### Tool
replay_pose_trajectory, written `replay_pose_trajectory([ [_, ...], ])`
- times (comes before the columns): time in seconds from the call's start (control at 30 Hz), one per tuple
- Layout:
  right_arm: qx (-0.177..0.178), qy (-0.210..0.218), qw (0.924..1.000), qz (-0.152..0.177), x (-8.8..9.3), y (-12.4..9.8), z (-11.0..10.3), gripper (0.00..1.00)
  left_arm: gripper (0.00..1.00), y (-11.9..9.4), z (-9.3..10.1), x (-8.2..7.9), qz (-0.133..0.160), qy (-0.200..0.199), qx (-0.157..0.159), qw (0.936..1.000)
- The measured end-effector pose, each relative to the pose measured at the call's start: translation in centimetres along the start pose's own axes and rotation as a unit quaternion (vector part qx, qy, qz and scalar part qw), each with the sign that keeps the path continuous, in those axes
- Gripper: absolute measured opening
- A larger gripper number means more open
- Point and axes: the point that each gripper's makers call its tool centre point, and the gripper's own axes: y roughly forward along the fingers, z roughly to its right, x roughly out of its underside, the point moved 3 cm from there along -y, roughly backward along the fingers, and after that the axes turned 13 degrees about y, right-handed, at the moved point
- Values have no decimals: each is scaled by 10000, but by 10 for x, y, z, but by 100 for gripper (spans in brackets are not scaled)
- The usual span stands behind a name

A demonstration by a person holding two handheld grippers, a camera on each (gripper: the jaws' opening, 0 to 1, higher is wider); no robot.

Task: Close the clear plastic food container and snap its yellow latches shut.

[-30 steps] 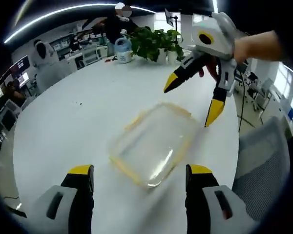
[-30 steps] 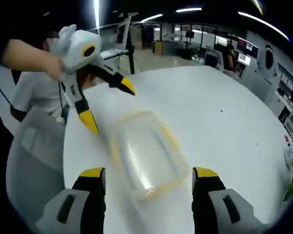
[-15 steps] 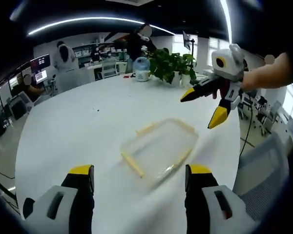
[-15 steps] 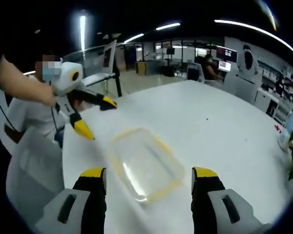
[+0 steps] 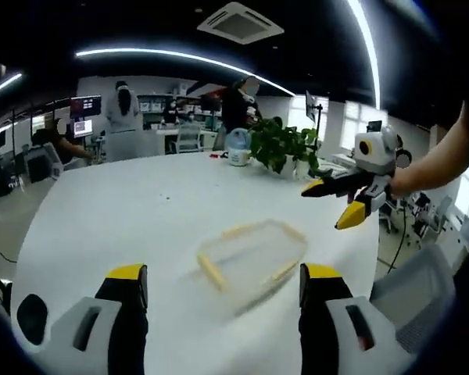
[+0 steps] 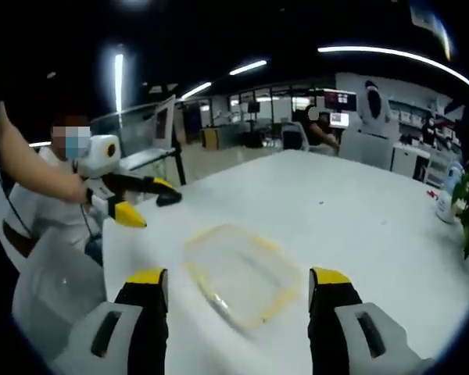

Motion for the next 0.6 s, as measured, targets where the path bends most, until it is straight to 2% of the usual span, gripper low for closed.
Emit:
replay_pose_trajectory([
  [0.03, -4, 43, 9998, 179, -1, -1, -2, 74, 81, -3, 2, -1, 124, -4, -11, 9999],
  [0.1, 14, 207, 9988, 438, -3, -5, -6, 75, 82, -8, 5, 3, 123, -1, -38, 9999],
  [0.23, 82, 336, 9965, 757, -2, -12, -12, 76, 84, -19, 10, 7, 303, -135, -187, 9993],
  [0.37, 183, 428, 9942, 973, 2, -19, -17, 76, 83, -30, 13, 15, 402, -254, -341, 9983],
  [0.43, 238, 441, 9930, 1069, 3, -22, -21, 76, 84, -38, 13, 17, 543, -379, -476, 9967],
  [0.6, 323, 493, 9914, 1164, 13, -26, -28, 75, 86, -50, 13, 22, 633, -615, -581, 9944],
])
